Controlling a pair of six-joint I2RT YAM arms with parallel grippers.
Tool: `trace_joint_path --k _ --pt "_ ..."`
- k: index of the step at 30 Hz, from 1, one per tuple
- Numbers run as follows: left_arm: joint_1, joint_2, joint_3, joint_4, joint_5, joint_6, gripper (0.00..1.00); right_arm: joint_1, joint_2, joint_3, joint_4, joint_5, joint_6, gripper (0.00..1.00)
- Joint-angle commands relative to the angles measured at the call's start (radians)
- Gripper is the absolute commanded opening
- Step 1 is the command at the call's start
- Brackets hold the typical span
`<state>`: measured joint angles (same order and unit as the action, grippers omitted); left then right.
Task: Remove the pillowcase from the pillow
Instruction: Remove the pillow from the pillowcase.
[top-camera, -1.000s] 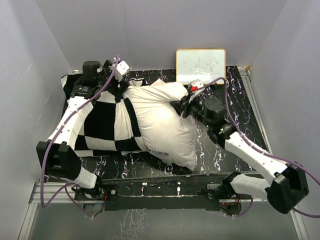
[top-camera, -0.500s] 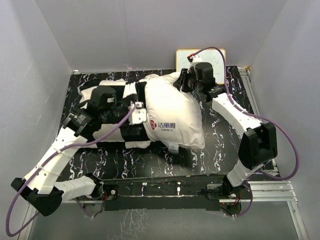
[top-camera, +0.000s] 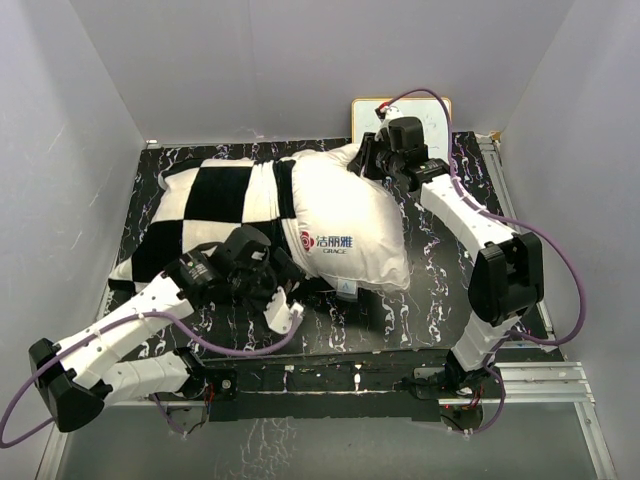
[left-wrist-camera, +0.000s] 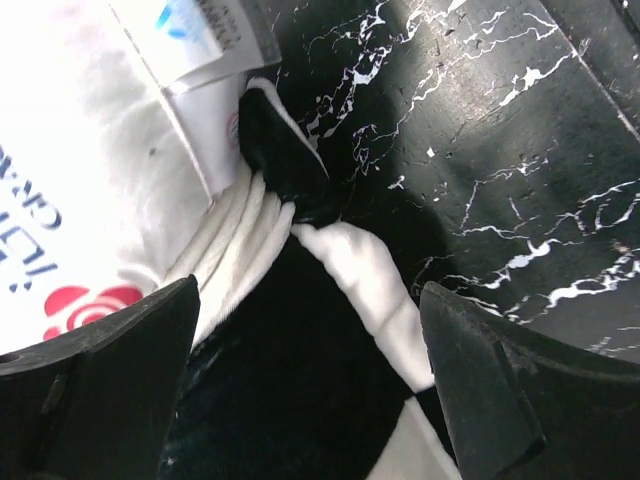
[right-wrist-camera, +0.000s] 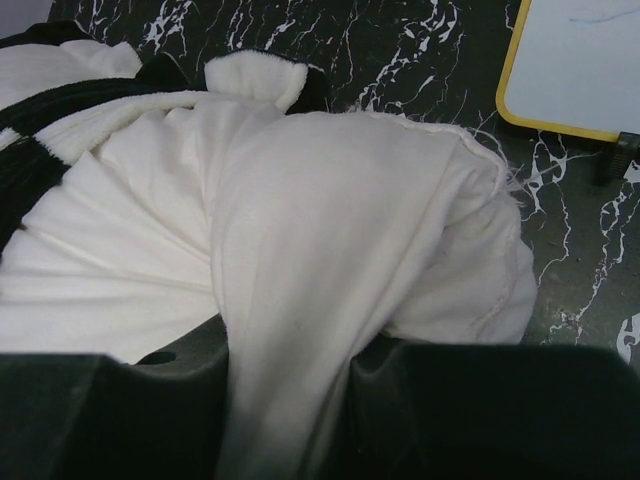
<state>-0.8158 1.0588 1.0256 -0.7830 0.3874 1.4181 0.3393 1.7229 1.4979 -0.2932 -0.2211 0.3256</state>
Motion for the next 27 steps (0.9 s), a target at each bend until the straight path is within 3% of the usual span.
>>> trace_joint_path --k 1,15,22,27 --pt "-0.053 -0.017 -0.069 0.125 -0.043 0.186 0.89 -0.009 0.043 0.075 -0.031 0.029 0.013 0.08" --pt "-0.095 0.182 -0.113 0.305 -0.203 0.196 0.82 -0.028 0.078 0.067 -0.024 -0.019 0.018 0.08" --pt "-0.095 0.234 -0.113 0.232 -0.314 0.069 0.49 -0.097 0.078 0.064 -0.009 -0.036 0.022 0.08" --pt "-0.091 0.198 -0.131 0.160 -0.370 -0.082 0.14 -0.130 0.077 0.068 -0.003 0.009 -0.008 0.08"
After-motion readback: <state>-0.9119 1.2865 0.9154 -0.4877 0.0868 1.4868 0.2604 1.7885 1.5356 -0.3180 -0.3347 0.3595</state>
